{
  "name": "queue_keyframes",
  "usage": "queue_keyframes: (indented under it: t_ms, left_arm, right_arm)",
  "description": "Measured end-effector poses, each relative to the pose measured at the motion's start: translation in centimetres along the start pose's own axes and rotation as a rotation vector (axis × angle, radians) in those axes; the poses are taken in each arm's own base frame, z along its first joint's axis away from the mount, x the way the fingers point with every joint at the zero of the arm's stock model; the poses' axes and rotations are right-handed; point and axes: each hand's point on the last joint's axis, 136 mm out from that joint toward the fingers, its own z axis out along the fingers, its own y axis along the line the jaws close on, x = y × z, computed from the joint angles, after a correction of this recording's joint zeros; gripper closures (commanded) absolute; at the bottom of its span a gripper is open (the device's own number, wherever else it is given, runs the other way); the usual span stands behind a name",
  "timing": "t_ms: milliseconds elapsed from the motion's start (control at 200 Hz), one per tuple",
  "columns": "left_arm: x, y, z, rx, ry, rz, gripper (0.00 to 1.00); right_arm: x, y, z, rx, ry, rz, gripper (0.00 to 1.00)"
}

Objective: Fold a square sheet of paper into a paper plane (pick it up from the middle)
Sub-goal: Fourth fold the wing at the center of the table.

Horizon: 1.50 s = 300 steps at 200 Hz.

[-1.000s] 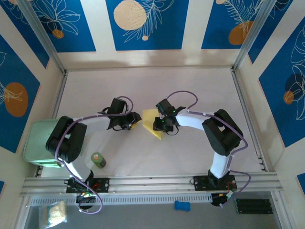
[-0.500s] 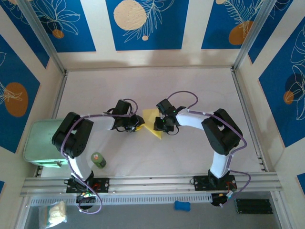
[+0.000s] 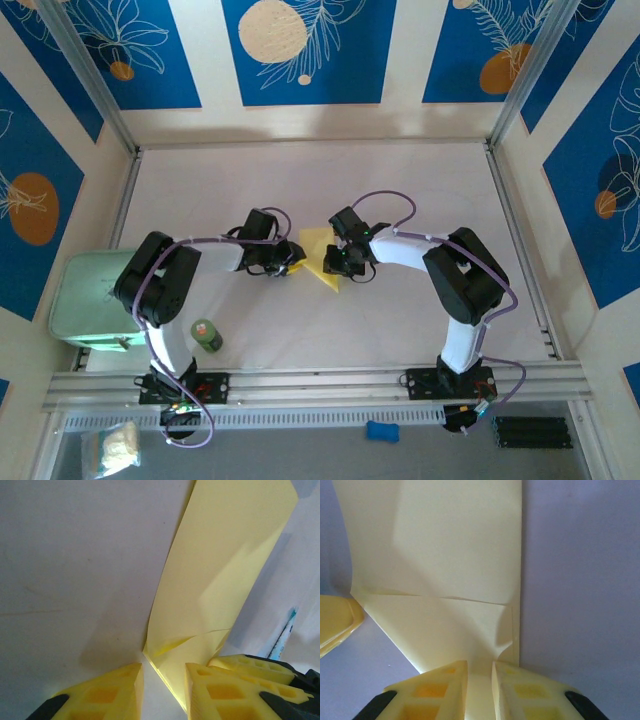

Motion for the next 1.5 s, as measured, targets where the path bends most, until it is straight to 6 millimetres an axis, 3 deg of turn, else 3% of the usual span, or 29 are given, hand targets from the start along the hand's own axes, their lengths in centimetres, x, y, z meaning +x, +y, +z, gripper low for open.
queue_keyframes:
  t_ms: [320,990,1206,1331,1501]
  left_arm:
    - [-0.1,-0.5,0.6,0.030,0.015,0.013,0.80]
    - [-1.2,-2.1,0.9,0.095,0.010,0.061,0.80]
    - [-1.9,-2.3,1.1,0.095,0.006,0.078,0.90]
    - [-1.9,-2.2,1.1,0.090,0.006,0.080,0.98]
    - [-1.8,-2.0,0.8,0.069,0.002,0.069,0.99]
  right_arm:
    - [-0.1,-0.1,0.0,0.001,-0.001,0.003,0.80]
    - [-0.1,-0.4,0.1,-0.033,0.014,-0.020,0.80]
    - [-0.1,-0.2,0.1,-0.056,0.012,-0.061,0.80]
    - [-0.3,0.2,0.0,-0.077,0.007,-0.099,0.75]
    - [-0.6,1.1,-1.6,-0.116,-0.036,-0.174,0.66]
